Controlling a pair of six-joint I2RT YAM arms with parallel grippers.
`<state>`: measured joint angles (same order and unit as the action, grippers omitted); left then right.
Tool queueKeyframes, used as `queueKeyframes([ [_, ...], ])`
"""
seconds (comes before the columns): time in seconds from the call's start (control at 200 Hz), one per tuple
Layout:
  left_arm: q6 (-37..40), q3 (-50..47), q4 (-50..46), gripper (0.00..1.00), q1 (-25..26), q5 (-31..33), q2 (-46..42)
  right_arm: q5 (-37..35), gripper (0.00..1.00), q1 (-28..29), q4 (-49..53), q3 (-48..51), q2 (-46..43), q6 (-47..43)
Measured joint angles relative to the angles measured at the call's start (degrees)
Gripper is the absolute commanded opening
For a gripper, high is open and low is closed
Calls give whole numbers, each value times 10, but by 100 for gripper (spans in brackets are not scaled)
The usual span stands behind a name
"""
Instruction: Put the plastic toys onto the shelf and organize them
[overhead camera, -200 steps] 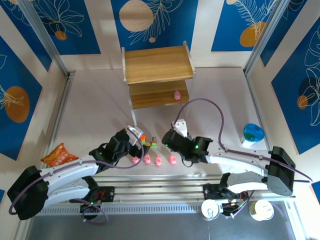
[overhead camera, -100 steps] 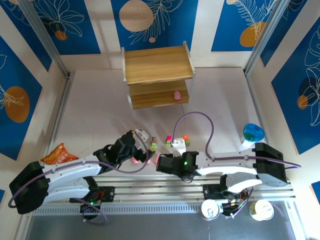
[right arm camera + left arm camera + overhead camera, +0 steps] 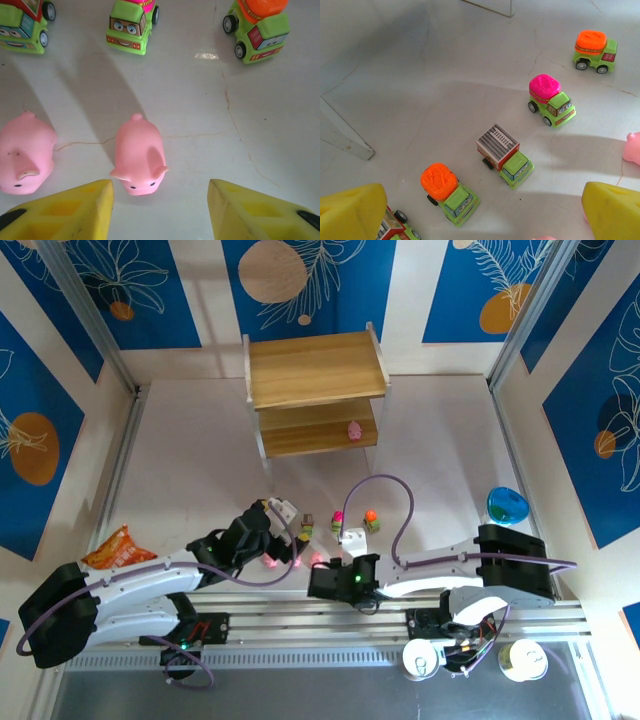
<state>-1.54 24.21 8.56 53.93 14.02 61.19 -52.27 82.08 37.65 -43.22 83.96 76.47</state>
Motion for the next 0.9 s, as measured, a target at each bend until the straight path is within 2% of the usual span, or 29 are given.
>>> queueKeyframes([
  [0.1,0,0,0,100,0,0,0,0,53,0,-14,5,12,3],
  [0.395,0,0,0,100,0,2,0,1,43,-8,-75,27,18,-7],
  [0.9,0,0,0,100,0,2,0,13,46,-23,-100,33,45,-26],
])
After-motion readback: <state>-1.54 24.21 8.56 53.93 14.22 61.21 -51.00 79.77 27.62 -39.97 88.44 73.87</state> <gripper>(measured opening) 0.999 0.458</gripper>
